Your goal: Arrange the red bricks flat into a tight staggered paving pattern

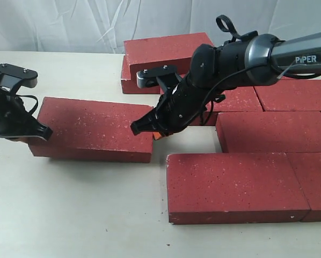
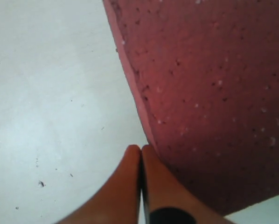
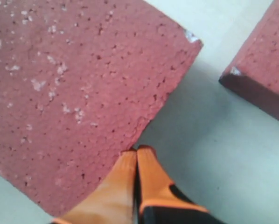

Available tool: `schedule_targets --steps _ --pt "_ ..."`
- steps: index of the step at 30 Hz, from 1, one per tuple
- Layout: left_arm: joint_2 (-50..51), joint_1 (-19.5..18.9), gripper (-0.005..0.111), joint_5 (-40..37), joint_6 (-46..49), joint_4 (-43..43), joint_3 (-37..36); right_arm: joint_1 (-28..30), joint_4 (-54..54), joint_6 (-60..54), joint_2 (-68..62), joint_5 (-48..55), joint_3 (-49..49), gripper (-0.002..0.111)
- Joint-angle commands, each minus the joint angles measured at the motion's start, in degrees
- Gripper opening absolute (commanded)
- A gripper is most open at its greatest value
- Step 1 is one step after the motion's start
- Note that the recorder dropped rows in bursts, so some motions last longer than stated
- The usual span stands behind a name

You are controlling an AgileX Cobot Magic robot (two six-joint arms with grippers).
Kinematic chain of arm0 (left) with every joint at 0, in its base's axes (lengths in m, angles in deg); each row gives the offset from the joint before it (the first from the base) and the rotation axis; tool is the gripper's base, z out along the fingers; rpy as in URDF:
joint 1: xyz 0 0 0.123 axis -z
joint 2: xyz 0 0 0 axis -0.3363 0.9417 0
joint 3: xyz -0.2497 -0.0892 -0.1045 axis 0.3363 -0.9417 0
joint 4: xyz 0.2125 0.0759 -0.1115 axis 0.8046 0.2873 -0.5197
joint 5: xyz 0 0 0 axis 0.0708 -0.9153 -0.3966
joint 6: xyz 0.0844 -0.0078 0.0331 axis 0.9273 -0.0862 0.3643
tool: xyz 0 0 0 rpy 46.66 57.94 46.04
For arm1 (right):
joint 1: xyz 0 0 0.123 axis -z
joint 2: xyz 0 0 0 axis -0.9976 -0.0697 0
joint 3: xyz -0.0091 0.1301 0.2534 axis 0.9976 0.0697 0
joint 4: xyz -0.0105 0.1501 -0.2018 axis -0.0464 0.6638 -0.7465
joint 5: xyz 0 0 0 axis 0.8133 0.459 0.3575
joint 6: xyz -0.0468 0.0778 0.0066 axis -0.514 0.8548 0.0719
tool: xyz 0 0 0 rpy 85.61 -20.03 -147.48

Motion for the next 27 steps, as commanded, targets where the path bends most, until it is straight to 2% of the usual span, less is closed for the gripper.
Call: schedule_targets --steps 1,6,12,19,24,27 --pt "-0.4 1.3 0.000 0.8 0.3 -5.7 -0.1 -1.5 3.2 -0.2 0.6 -3.3 -1.1 -0.001" --pt "-0.4 1.3 0.000 -1.0 -0.3 -3.9 -0.1 -1.5 -4.9 3.7 0.6 -0.3 -1.1 -0.001" --pt "-0.4 1.3 0.000 0.0 -9.9 5.9 -0.1 -1.5 -14.1 12.0 0.6 2.6 -1.1 -0.001" --pt "-0.4 1.3 0.000 1.1 -10.6 6.1 -0.1 -1.5 -22.7 19.0 0.9 3.8 -1.1 -0.001" --pt "-0.6 0.6 0.000 3.4 -10.6 6.6 -0.1 -1.5 -21.9 19.0 5.0 5.2 -1.1 -0.001" --pt "-0.6 -1.8 0.000 5.5 -12.4 6.3 -0.1 -1.6 -16.6 15.3 8.2 5.6 -1.1 -0.001"
